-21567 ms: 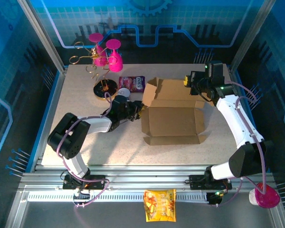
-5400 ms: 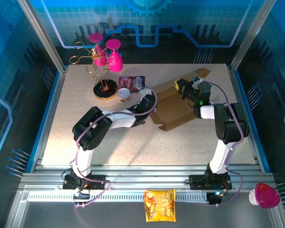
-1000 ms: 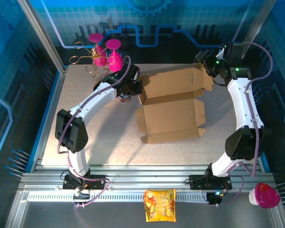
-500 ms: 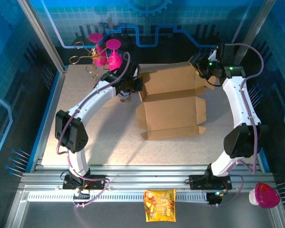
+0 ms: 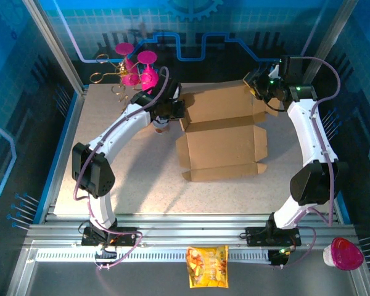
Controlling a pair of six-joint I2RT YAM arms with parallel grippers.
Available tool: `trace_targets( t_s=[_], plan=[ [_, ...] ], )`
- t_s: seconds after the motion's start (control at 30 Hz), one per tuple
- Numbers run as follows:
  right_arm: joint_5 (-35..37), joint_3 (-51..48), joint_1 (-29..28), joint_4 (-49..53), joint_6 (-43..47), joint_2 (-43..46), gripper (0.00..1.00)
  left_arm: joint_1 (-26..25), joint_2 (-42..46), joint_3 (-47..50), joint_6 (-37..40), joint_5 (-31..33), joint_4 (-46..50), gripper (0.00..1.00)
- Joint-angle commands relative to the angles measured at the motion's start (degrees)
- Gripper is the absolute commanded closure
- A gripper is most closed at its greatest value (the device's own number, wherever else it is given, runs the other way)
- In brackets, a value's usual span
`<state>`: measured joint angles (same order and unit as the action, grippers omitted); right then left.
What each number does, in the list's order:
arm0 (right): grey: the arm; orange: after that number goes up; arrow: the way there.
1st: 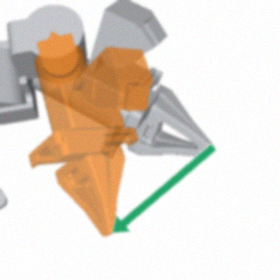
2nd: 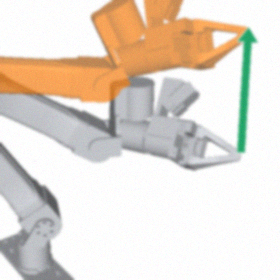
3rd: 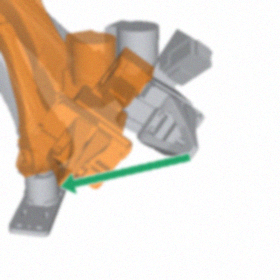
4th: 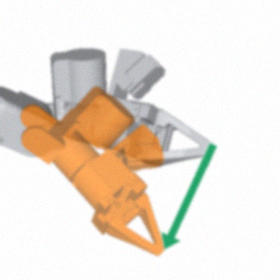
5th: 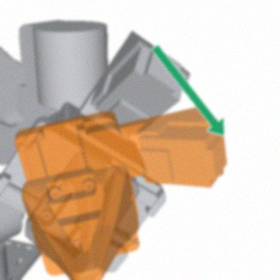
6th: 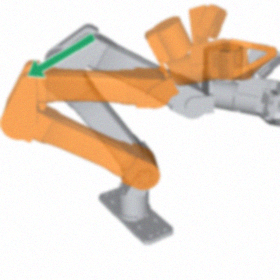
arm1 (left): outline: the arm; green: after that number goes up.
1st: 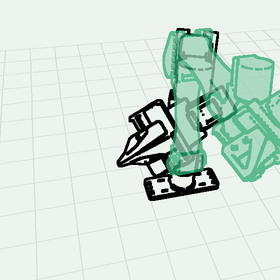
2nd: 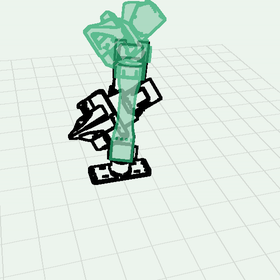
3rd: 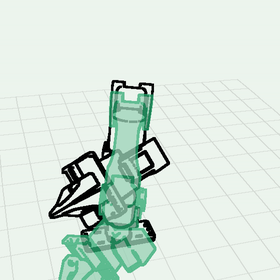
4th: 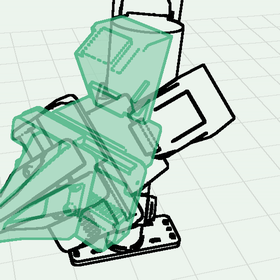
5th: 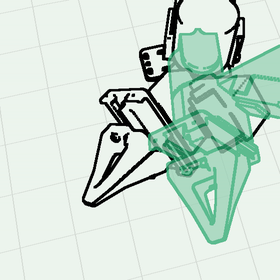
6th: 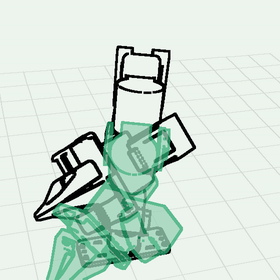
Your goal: Fold the paper box
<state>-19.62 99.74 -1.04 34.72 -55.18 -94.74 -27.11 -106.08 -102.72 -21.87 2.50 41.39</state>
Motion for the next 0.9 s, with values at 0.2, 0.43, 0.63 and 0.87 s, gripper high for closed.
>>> trace_targets(
  t_s=[0.2,0.43,0.63,0.87],
  plan=[
    [11.8,-20.2,4.6,-4.8,4.9,19.9,0.46,0.0,-1.1,-4.0,1.1,0.0,2.6,1.00],
    [11.5,-34.1,4.7,-8.3,7.9,25.6,0.44,0.0,-2.6,-6.8,1.5,0.1,4.7,1.00],
    [9.3,-34.1,4.9,-10.9,11.6,21.2,0.41,0.0,-3.0,-7.6,1.7,-0.3,5.2,1.00],
    [9.3,-31.0,5.9,-9.7,14.0,15.7,0.50,0.0,-3.2,-8.2,1.6,-0.5,5.4,1.00]
  ],
)
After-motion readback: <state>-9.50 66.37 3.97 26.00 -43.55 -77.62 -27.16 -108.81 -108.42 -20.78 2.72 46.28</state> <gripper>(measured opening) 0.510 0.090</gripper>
